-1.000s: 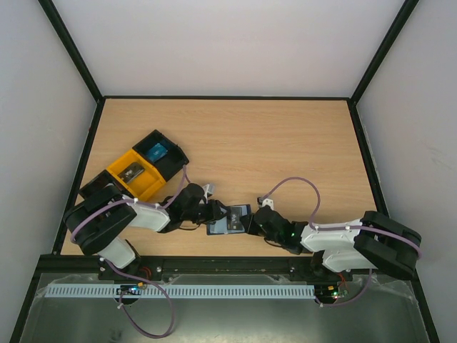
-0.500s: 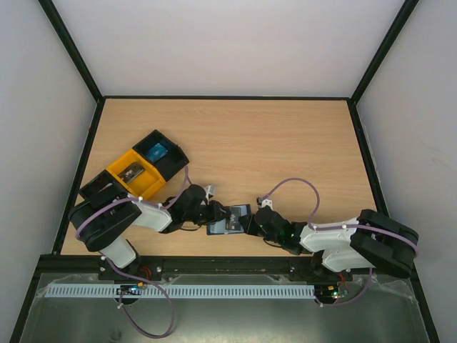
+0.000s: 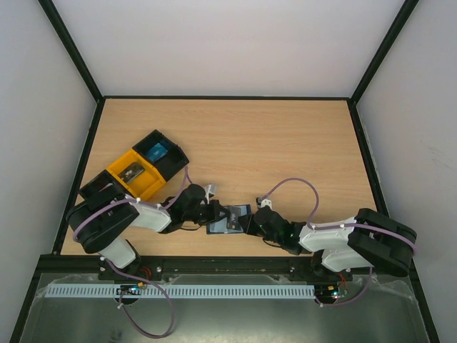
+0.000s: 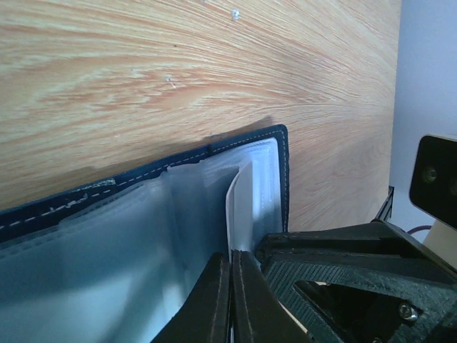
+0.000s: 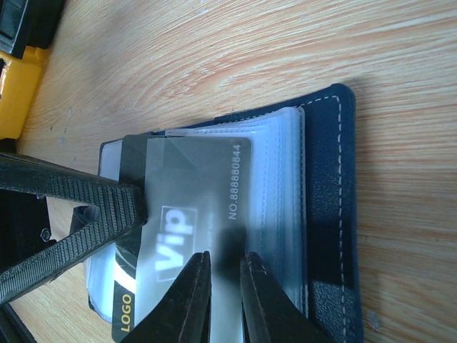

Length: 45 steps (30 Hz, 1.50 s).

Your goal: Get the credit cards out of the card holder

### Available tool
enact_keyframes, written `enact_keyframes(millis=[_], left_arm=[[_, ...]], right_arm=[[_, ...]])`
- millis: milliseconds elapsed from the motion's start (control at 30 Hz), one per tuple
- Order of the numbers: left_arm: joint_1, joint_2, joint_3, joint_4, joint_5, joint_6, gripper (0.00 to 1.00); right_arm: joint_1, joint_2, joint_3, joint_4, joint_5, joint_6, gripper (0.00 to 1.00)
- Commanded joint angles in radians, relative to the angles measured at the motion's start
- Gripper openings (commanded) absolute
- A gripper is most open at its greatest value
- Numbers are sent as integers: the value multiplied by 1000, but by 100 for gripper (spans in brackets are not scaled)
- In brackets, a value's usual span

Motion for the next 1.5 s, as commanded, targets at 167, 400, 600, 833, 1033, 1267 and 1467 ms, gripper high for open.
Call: enact_keyframes(millis=[167, 400, 600, 833, 1033, 1267, 1467], left_arm=[[-3, -46, -33, -27, -29, 22, 3], [10, -75, -60, -25, -27, 20, 3], [36, -121, -85, -59, -33, 41, 3], [50, -169, -108, -97, -50, 46, 3], [59, -198, -104, -226, -114, 76, 3], [63, -283, -112, -305, -135, 90, 3], [79, -395, -97, -452, -207, 113, 3]], right_arm=[[-3, 18, -32, -77, 18, 14, 14], [-2, 8, -39, -87, 28, 22, 15], [-3, 6, -36, -98, 35, 23, 15], [-4, 4, -30, -110, 40, 23, 15], [-3, -12, -24, -125, 37, 20, 15], [-3, -20, -20, -134, 41, 16, 15], [-4, -29, 1, -156, 38, 2, 15]])
